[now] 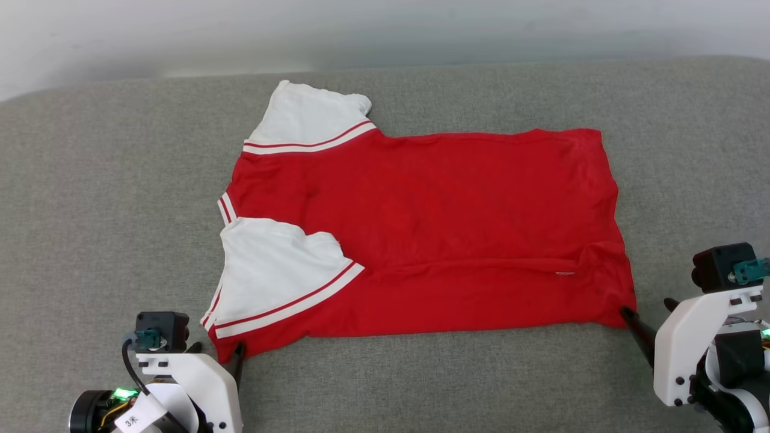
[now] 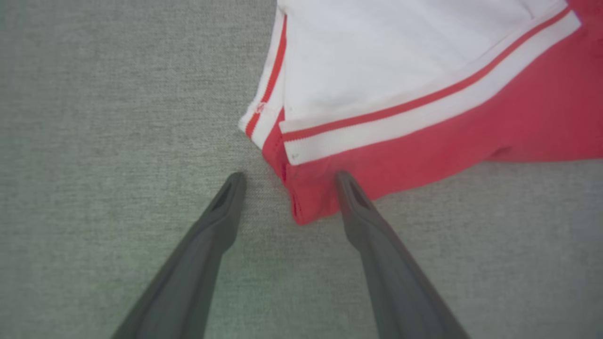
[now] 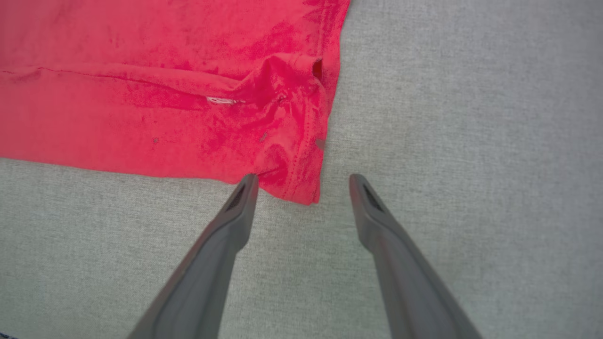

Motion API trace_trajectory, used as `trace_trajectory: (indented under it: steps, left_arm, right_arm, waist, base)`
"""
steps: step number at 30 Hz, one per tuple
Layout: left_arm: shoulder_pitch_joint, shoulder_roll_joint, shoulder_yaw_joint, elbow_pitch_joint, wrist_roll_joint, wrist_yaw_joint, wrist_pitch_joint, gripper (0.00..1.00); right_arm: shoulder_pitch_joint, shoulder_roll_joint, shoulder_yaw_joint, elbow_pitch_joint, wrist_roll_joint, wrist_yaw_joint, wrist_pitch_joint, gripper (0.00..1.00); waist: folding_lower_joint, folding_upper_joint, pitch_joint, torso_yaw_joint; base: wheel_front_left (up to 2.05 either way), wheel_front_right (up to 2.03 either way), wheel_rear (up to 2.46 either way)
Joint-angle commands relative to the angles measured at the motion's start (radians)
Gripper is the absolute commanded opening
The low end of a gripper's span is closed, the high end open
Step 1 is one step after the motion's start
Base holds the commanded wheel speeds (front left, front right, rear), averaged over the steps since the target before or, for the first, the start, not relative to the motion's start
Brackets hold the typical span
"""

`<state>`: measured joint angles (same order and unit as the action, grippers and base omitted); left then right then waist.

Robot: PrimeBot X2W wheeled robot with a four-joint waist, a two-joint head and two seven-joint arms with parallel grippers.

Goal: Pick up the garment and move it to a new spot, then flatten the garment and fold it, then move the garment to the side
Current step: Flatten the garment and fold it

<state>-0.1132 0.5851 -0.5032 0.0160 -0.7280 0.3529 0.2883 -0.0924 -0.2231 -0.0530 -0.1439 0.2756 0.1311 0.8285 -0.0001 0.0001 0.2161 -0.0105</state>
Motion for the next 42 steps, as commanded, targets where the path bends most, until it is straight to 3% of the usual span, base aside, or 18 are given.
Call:
trace_trajectory:
  steps: [1, 8, 9, 10, 11, 19, 26, 32, 41, 42]
  left_arm:
    - [-0.011, 0.002, 0.005, 0.005, 0.003, 0.005, 0.004, 1.00]
    - [-0.010, -0.011, -0.010, 0.051, -0.024, -0.010, 0.039, 1.00]
    - [-0.007, -0.007, -0.024, 0.062, -0.024, -0.019, 0.056, 0.64]
    - [-0.001, -0.008, -0.040, 0.072, -0.029, -0.030, 0.074, 0.21]
    - [0.005, -0.014, -0.050, 0.079, -0.043, -0.043, 0.089, 0.00]
    - [-0.009, -0.025, -0.047, 0.058, -0.050, -0.078, 0.055, 0.00]
    - [-0.026, -0.004, -0.027, -0.074, -0.021, -0.064, 0.011, 0.00]
    - [-0.033, 0.026, -0.029, -0.194, -0.002, -0.046, 0.036, 0.00]
    - [-0.030, 0.033, -0.038, -0.255, 0.015, -0.020, 0.054, 0.00]
    - [-0.029, 0.034, -0.039, -0.255, 0.015, -0.018, 0.056, 0.00]
  right_arm:
    - [0.015, 0.006, -0.001, -0.007, -0.001, -0.001, 0.003, 1.00]
    - [0.015, 0.008, -0.007, -0.035, -0.011, -0.001, 0.015, 1.00]
    - [0.014, 0.006, -0.007, -0.038, -0.012, -0.001, 0.015, 1.00]
    - [0.011, 0.005, -0.007, -0.039, -0.012, -0.001, 0.014, 1.00]
    - [0.009, 0.004, -0.008, -0.040, -0.012, -0.001, 0.014, 1.00]
    - [-0.002, -0.038, -0.017, -0.018, -0.057, -0.001, 0.016, 1.00]
    - [-0.028, -0.027, -0.015, 0.065, -0.062, -0.001, 0.011, 1.00]
    - [-0.060, -0.014, -0.025, 0.153, -0.094, -0.001, 0.005, 1.00]
    - [-0.068, 0.004, 0.001, 0.274, -0.091, -0.001, 0.035, 0.99]
    - [-0.065, 0.006, 0.007, 0.286, -0.089, 0.000, 0.039, 0.49]
  waist:
    - [0.0001, -0.0001, 0.008, -0.004]
    - [0.0001, -0.0001, 0.044, -0.013]
    - [0.0001, -0.0001, 0.049, -0.015]
    - [0.0001, -0.0001, 0.053, -0.015]
    - [0.0001, -0.0001, 0.056, -0.016]
    - [0.0001, -0.0001, 0.033, 0.012]
    - [0.0001, -0.0001, 0.018, 0.051]
    - [0.0001, -0.0001, 0.035, 0.077]
    - [0.0001, -0.0001, 0.070, 0.101]
    - [0.0001, -0.0001, 0.072, 0.102]
  base:
    - [0.00, 0.00, 0.00]
    - [0.00, 0.00, 0.00]
    - [0.00, 0.00, 0.00]
    - [0.00, 0.00, 0.00]
    - [0.00, 0.00, 0.00]
    - [0.00, 0.00, 0.00]
    - [0.00, 0.00, 0.00]
    - [0.00, 0.00, 0.00]
    - [0.00, 0.00, 0.00]
    - [0.00, 0.00, 0.00]
